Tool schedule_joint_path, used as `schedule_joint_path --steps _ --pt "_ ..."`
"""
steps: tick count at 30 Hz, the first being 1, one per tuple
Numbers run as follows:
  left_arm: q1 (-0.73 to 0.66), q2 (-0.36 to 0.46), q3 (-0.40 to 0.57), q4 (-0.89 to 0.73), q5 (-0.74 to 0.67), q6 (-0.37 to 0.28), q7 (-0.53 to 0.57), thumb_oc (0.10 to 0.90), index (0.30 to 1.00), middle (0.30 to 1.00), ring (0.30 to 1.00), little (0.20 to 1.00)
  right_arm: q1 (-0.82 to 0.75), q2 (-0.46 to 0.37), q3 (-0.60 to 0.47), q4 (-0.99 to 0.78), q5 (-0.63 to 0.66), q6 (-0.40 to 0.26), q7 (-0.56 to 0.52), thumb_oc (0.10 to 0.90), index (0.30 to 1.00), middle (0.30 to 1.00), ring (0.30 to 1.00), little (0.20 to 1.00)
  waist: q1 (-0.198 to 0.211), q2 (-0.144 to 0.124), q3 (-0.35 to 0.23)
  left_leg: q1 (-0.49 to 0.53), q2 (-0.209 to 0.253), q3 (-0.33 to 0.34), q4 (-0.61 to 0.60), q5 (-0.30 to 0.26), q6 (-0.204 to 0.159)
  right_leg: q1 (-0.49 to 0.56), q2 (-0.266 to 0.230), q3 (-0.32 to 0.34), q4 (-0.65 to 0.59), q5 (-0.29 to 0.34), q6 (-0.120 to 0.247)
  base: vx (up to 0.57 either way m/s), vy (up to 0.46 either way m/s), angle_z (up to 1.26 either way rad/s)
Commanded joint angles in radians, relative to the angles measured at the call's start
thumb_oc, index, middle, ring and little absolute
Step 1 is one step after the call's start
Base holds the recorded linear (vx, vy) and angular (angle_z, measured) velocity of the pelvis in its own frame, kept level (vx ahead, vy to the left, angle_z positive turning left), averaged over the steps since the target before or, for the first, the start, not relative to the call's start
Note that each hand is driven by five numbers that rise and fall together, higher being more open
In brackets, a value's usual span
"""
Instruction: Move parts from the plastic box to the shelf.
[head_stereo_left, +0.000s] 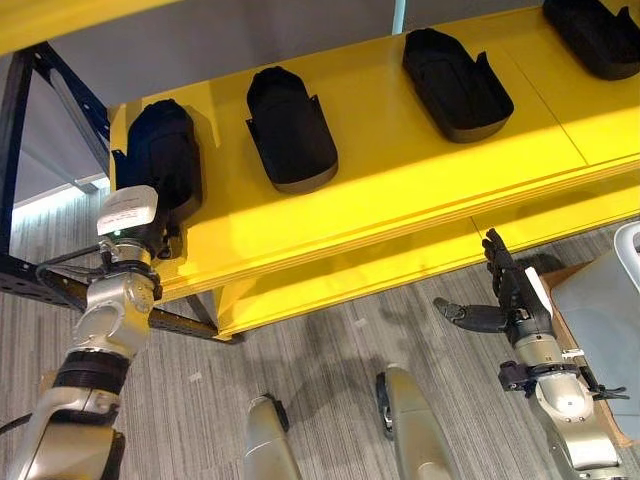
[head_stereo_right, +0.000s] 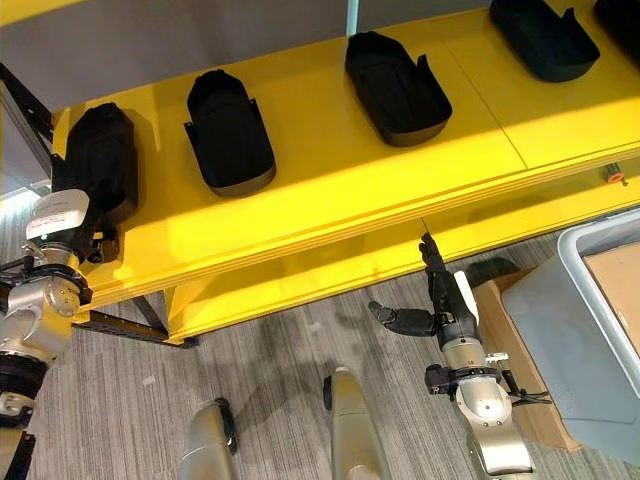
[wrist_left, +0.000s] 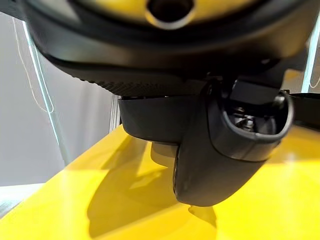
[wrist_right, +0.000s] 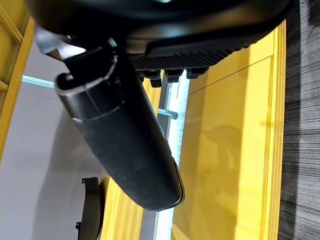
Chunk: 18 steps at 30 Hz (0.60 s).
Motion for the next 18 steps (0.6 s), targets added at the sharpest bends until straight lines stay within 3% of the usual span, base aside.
schedule_joint_path --steps 1,7,18 --pt "0.061 0.178 0.024 0.032 0.061 0.044 -0.040 0.900 1.000 1.000 1.000 1.000 -0.053 0.011 -0.090 -0.127 -0.009 -0.087 -0.004 0.900 1.000 1.000 1.000 1.000 0.028 -0.040 -0.005 0.000 -0.008 0.025 0.076 -0.079 0.076 0.059 -0.040 0.048 -0.073 0.014 0.034 0.00 0.000 0.00" --pt "0.143 0.324 0.121 -0.137 0.058 0.008 -0.068 0.900 1.000 1.000 1.000 1.000 -0.047 0.019 -0.104 -0.121 -0.007 -0.089 0.010 0.900 1.000 1.000 1.000 1.000 0.046 -0.033 -0.004 0.001 -0.011 0.022 0.073 -0.079 0.078 0.060 -0.039 0.048 -0.073 0.012 0.036 0.00 -0.001 0.01" --pt "0.303 0.382 0.276 -0.314 0.032 -0.011 -0.112 0.900 1.000 1.000 1.000 1.000 -0.036 0.027 -0.120 -0.120 -0.004 -0.087 0.021 0.900 1.000 1.000 1.000 1.000 0.055 -0.033 -0.004 0.004 -0.010 0.022 0.069 -0.080 0.077 0.066 -0.039 0.047 -0.079 0.014 0.038 0.00 -0.003 0.01"
